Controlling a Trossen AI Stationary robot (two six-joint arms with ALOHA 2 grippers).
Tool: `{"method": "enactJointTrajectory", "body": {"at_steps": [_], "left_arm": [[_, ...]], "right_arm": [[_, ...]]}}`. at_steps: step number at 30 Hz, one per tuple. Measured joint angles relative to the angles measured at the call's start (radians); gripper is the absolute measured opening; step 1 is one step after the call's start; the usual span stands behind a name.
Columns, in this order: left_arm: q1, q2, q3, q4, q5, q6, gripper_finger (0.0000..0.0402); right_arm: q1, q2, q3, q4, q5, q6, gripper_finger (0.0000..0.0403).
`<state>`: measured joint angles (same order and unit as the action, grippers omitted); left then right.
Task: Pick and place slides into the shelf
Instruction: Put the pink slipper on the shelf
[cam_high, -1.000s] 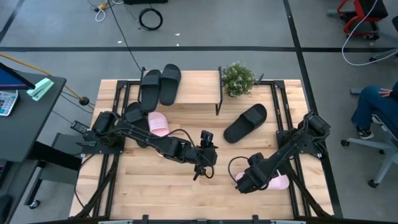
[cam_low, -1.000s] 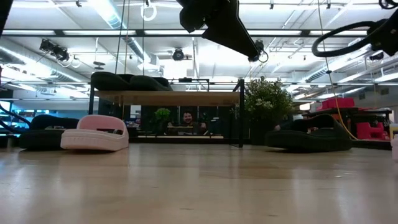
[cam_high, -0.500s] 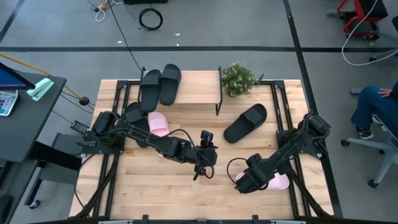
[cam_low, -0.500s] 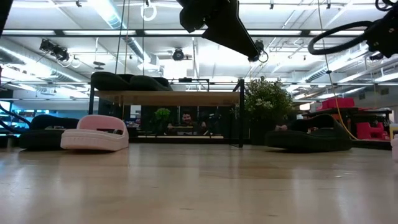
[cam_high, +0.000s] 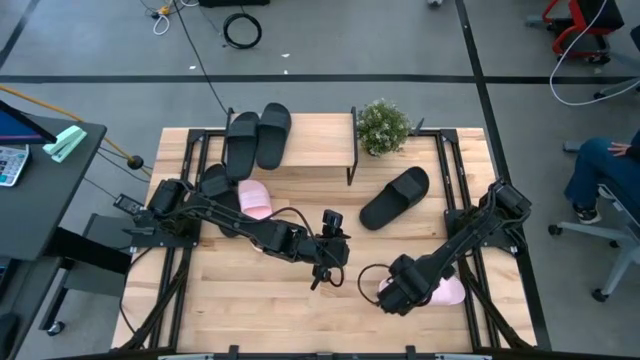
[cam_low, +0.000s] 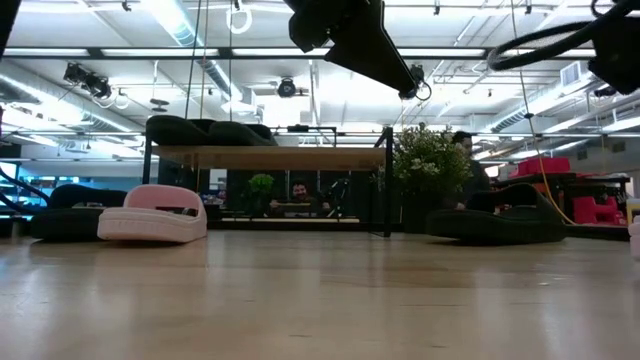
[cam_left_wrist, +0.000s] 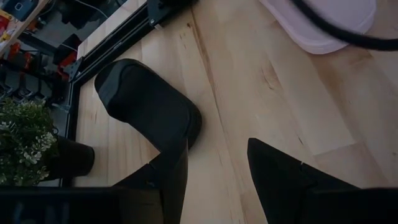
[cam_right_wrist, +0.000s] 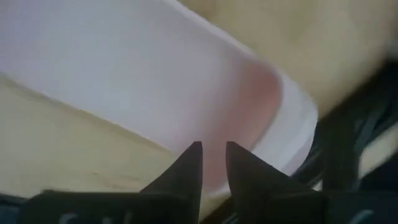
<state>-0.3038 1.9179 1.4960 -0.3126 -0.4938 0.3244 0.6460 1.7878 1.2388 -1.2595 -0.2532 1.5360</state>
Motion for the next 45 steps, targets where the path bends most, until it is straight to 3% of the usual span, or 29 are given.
{"method": "enactJointTrajectory", "body": {"at_steps": [5, 10, 16, 20, 31, 45], "left_arm": [[0.000, 0.000, 0.000, -0.001, 0.000, -0.001, 0.0172], [0.000, 0.000, 0.000, -0.014, 0.000, -0.025, 0.0172], [0.008, 0.000, 0.000, -0.015, 0.000, -0.026, 0.0172], [0.014, 0.000, 0.000, -0.015, 0.001, -0.026, 0.0172], [0.021, 0.000, 0.000, -0.015, 0.000, -0.033, 0.0172], [0.021, -0.001, 0.000, -0.066, 0.000, -0.034, 0.0172]], "right_arm": [[-0.005, 0.000, 0.000, 0.039, 0.052, -0.116, 0.0078], [-0.011, 0.000, 0.000, 0.045, 0.025, -0.014, 0.0078], [-0.008, 0.000, 0.000, -0.042, -0.096, 0.002, 0.0086], [-0.008, 0.000, 0.000, -0.146, -0.115, -0.025, 0.0101], [-0.008, 0.000, 0.000, -0.079, -0.085, 0.012, 0.0147], [-0.006, 0.000, -0.015, -0.078, 0.006, 0.043, 0.0149]]}}
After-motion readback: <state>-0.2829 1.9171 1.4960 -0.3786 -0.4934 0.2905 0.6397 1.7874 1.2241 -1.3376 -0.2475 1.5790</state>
